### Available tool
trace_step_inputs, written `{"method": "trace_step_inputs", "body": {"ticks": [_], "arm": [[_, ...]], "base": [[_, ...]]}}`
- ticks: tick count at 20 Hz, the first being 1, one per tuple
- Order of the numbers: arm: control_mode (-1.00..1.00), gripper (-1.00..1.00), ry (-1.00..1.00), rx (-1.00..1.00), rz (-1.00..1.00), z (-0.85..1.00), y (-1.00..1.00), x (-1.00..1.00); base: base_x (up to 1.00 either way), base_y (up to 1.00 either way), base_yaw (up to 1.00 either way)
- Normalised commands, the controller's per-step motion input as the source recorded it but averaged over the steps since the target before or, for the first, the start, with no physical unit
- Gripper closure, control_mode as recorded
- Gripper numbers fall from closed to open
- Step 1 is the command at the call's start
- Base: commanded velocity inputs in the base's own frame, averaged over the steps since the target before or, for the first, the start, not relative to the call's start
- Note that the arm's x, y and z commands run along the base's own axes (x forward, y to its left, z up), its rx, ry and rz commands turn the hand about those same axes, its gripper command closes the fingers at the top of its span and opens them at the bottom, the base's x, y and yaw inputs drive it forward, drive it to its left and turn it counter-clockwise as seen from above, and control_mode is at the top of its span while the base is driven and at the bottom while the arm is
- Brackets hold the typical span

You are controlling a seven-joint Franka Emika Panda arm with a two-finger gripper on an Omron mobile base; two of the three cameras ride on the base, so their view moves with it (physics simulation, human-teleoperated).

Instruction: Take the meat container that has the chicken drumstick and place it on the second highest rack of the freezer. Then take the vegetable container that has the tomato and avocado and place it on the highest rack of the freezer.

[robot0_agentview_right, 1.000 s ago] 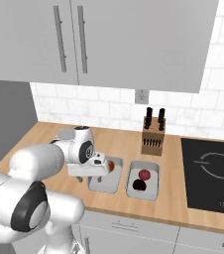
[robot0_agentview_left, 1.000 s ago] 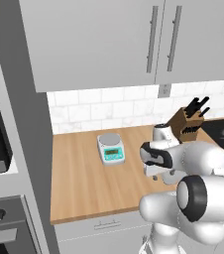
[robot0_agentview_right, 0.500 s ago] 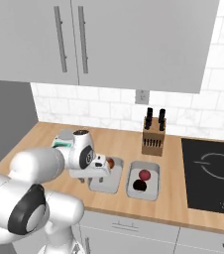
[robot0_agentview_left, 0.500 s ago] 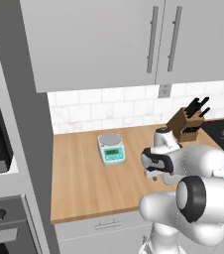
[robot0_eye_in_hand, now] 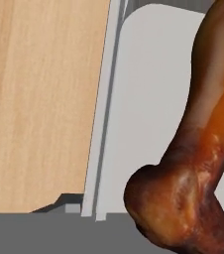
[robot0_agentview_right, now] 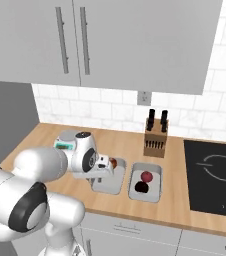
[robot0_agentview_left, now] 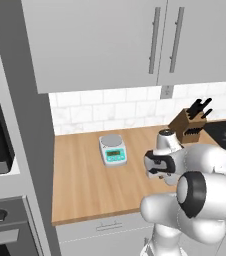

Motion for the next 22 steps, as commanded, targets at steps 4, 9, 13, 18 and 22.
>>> {"method": "trace_step_inputs", "body": {"ticks": [4, 9, 13, 18, 22], "arm": [[-1.0, 1.0, 0.0, 0.0, 0.0, -0.09, 0.01, -0.18], [-1.0, 1.0, 0.0, 0.0, 0.0, 0.27, 0.04, -0.32], [-1.0, 1.0, 0.0, 0.0, 0.03, 1.0, 0.08, -0.53], [-1.0, 1.0, 0.0, -0.09, 0.06, 1.0, 0.38, -0.62], [-1.0, 1.0, 0.03, -0.11, 0.0, 1.0, 0.48, -0.38]], "base": [[0.0, 0.0, 0.0], [0.0, 0.0, 0.0], [0.0, 0.0, 0.0], [0.0, 0.0, 0.0], [0.0, 0.0, 0.0]]}}
